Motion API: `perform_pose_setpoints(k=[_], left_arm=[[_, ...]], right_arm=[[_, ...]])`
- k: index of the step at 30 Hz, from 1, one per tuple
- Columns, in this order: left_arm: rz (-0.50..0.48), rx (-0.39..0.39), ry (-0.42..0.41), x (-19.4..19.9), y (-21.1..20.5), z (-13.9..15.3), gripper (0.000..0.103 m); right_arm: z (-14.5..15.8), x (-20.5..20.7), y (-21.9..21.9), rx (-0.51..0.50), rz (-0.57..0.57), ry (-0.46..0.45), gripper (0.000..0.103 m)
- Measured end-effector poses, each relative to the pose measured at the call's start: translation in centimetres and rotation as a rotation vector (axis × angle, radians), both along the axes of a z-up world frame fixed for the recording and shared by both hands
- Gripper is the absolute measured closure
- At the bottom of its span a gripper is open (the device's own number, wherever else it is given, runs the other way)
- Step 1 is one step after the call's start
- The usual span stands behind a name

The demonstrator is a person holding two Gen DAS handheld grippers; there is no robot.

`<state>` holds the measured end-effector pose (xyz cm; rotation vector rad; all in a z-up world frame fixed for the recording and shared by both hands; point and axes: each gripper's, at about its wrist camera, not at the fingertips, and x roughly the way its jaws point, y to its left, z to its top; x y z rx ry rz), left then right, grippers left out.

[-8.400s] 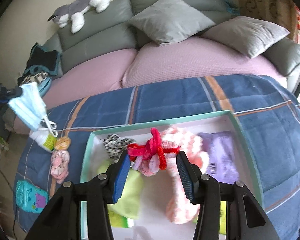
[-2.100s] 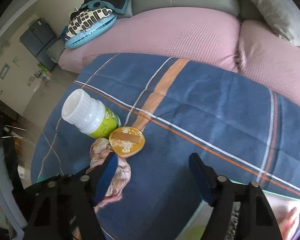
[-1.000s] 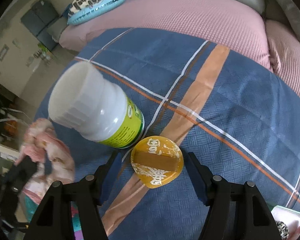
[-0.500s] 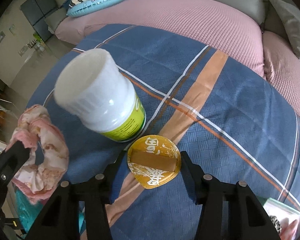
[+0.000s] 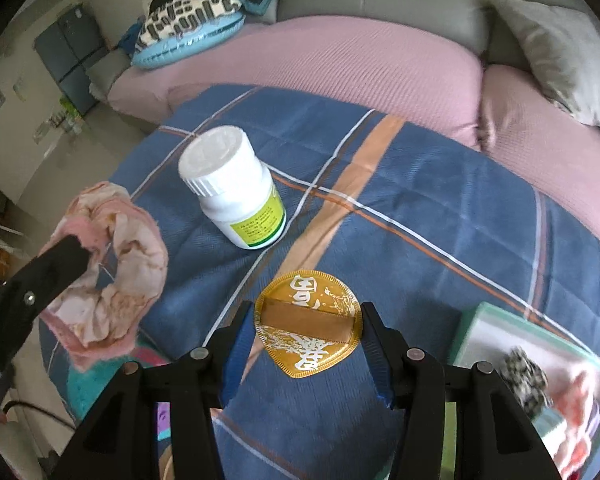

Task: Organize soft objects
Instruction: 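Lift and carry the scrunchie and gold tin over the tray with both grippers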

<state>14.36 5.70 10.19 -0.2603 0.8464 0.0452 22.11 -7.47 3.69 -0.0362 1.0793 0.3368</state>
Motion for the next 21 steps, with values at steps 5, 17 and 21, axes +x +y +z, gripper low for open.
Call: perform_pose_setpoints(k=[5,17,21], left_arm=[[-0.042,-0.010,-0.014,-0.9,-1.1,1.4,0.094],[-0.201,-0.018,-0.041,-3.7,-5.7,4.2,0.094],[-0.267,-0.012,-0.038,-4.5,-8.1,4.6,0.094]], right_arm=[[1.5,-2.6,-2.2,0.007,-0.059,-0.034,0.048],[3.2,-9.1,-10.1,0.074,-0.287,-0.075,0.048],[3.3,-10.9,-12.9,0.053,-0.356,-0.077,0.048]])
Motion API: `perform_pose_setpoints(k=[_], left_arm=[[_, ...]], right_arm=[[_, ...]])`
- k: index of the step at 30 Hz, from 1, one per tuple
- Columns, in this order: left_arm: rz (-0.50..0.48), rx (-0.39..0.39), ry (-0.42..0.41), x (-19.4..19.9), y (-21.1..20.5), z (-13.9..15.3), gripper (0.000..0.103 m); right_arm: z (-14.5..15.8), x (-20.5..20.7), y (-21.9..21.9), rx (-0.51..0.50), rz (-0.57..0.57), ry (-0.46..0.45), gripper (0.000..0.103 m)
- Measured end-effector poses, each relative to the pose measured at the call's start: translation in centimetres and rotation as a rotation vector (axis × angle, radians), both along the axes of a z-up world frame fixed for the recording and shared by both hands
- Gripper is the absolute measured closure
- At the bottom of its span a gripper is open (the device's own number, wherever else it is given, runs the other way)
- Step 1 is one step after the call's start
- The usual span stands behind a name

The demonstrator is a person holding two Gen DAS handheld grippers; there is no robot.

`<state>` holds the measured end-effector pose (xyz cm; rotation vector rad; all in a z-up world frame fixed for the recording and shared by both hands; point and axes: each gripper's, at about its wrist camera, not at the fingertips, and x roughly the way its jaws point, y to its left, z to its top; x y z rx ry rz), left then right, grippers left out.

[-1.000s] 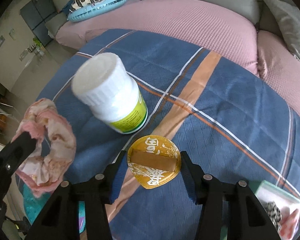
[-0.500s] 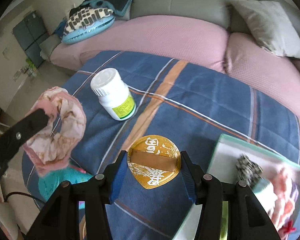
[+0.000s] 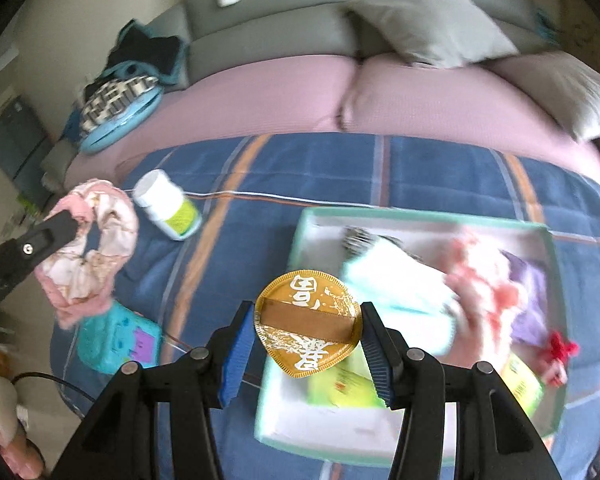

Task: Organize soft objects
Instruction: 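Lift and carry the scrunchie and gold tin over the tray with both grippers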

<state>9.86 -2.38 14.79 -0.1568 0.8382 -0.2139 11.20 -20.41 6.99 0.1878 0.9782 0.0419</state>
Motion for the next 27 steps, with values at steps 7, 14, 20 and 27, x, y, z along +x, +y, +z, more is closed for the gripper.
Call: perform_pose_setpoints(k=[7,14,20,27], left_arm=[[-0.102,0.018,0.007,-1.3,-4.0,0.5,0.094],[-0.177,0.054,0.016,-2.4,-7.3,0.5,0.094],[-0.229,0.100,0.034,-3.0,-9.8,-0.4,0.094],[-0.297,0.131,0.091,-3.0,-12.7,-3.3,0.093]], right_arm=[[0.5,-2.4,-4.5,-0.012,-0.102,-0.007,0.048],[0.9,-4.4,-8.5,-0.019,-0.192,-0.023,0.048],[0.7,-5.5,-11.1,-0.020,-0.258,-0.022,0.048],[-1.4,-5.2,-11.4,-0.017,-0.239,0.030,0.048]])
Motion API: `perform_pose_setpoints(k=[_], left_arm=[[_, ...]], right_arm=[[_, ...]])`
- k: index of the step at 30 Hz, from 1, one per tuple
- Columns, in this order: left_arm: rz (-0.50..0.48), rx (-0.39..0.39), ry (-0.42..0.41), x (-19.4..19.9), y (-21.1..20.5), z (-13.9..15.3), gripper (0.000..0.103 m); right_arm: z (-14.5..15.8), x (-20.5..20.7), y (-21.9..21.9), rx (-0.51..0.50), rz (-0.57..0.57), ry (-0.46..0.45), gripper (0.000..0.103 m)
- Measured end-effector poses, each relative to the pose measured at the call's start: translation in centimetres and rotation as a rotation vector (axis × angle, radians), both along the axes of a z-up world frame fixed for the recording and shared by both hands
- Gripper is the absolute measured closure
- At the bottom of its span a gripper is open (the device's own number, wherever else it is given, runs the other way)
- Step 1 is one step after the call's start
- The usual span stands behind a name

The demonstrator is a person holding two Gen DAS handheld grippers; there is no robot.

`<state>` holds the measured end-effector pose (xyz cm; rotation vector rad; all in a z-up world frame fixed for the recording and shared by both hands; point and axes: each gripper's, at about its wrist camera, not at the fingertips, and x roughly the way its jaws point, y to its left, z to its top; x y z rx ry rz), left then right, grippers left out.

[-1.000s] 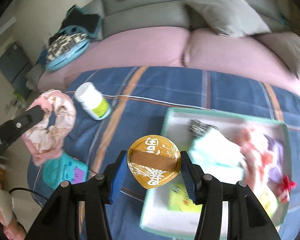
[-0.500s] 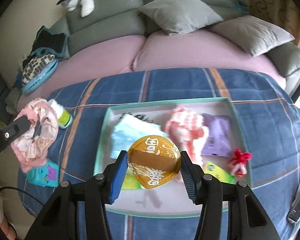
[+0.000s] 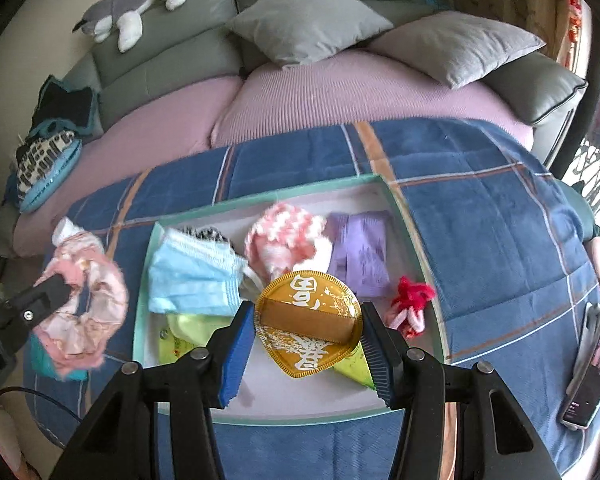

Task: Organize soft objects
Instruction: 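Lift and carry the scrunchie and gold tin over the tray with both grippers, then open both grippers to drop the scrunchie and gold tin into the tray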

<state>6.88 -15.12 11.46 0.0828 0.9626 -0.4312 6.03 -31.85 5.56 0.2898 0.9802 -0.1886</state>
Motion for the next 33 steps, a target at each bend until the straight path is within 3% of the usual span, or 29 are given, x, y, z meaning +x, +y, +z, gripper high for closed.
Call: perform_pose_setpoints(k=[8,12,14,16,17,20,23,27,30,33], left_arm=[[0.003,0.021,0.126,1.5,-1.1,-5.5,0.093],[0.010,0.017,0.174,1.7,-0.7,-6.9,0.093],[0.007,0.018,0.180,1.8,-0.6,-6.8,0.086],[0.009,0.015,0.173,1.8,-0.3,-6.4,0.058],[0.012,0.013,0.167,1.8,-0.2,-6.1,0.053],[0.013,0.011,0.148,1.7,0.1,-5.2,0.051],[0.014,0.010,0.134,1.5,0.3,-4.4,0.050],[0.022,0.026,0.115,1.6,0.6,-3.9,0.034],[0.029,0.040,0.118,1.6,1.0,-4.1,0.030],[0.042,0.060,0.112,1.4,1.4,-4.3,0.020]], right_arm=[[-3.6,1.1,0.9,-0.001,0.040,0.096,0.048],[-4.4,1.3,1.4,-0.001,0.059,0.118,0.048],[-4.3,1.3,1.7,-0.020,0.066,0.122,0.047],[-4.1,1.2,1.8,-0.027,0.067,0.120,0.047],[-3.8,1.2,1.9,-0.032,0.068,0.116,0.046],[-3.1,1.0,1.9,-0.048,0.064,0.102,0.036],[-2.4,0.8,1.9,-0.053,0.061,0.085,0.035],[-2.1,0.8,2.0,-0.070,0.059,0.086,0.032],[-2.2,0.8,2.3,-0.082,0.058,0.097,0.027],[-2.4,0.6,2.5,-0.100,0.056,0.103,0.021]])
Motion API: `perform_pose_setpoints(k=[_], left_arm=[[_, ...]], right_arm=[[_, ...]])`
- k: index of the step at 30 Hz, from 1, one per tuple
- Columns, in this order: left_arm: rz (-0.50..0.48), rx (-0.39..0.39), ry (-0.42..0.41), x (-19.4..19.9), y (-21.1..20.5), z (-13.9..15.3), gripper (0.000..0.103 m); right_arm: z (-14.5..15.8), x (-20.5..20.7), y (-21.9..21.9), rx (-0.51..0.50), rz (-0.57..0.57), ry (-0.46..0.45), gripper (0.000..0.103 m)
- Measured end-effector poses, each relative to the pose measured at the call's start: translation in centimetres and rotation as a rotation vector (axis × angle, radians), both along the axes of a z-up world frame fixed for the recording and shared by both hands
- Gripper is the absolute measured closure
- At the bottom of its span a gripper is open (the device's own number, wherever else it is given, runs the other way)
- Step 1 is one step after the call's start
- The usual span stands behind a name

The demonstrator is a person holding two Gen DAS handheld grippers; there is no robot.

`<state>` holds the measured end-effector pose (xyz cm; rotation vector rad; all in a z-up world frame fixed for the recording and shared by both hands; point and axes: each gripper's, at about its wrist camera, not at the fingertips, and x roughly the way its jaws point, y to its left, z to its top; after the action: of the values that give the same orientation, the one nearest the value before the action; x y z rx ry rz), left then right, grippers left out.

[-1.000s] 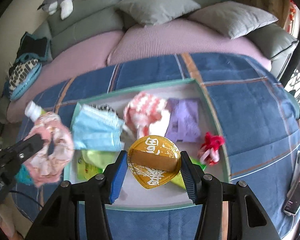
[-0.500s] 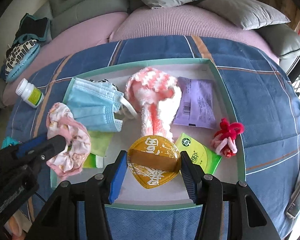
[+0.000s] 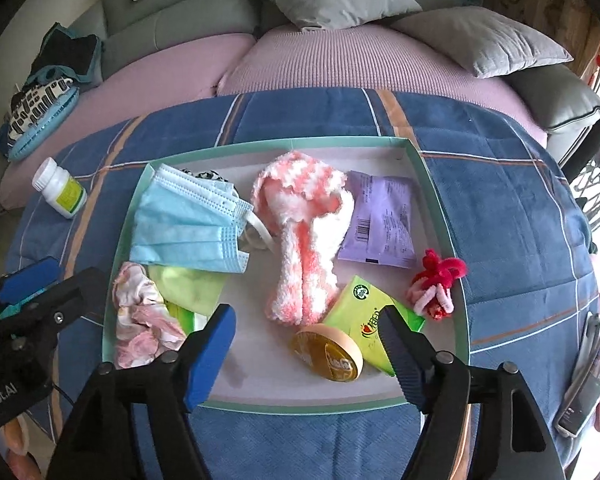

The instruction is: Organize soft objects

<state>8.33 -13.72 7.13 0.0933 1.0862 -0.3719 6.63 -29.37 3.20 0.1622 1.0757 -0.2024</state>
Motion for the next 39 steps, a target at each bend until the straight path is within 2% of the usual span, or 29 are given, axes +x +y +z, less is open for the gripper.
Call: perform_pose_setpoints(k=[3,20,28,39], left_arm=[[0.020,0.021,-0.020,-0.3,0.6,-0.1,0.010],[0.087,0.052,-0.028,-3.4,4.9,0.5,0.008],[0.122,0.061,-0.037,-5.2,7.0,-0.7,0.008],[0.160,0.119,-0.063,-7.1,9.0,-1.8,0.008]], right_arm=[[0.2,-0.4,0.1,-0.010,-0.012,-0.011,0.000],[1.7,-3.7,2.2,-0.036,0.000,0.004,0.000],[1.7,-5.3,3.4,-0.034,0.013,0.001,0.000],[1.0,-6.9,5.0,-0.034,0.021,0.007,0.000]])
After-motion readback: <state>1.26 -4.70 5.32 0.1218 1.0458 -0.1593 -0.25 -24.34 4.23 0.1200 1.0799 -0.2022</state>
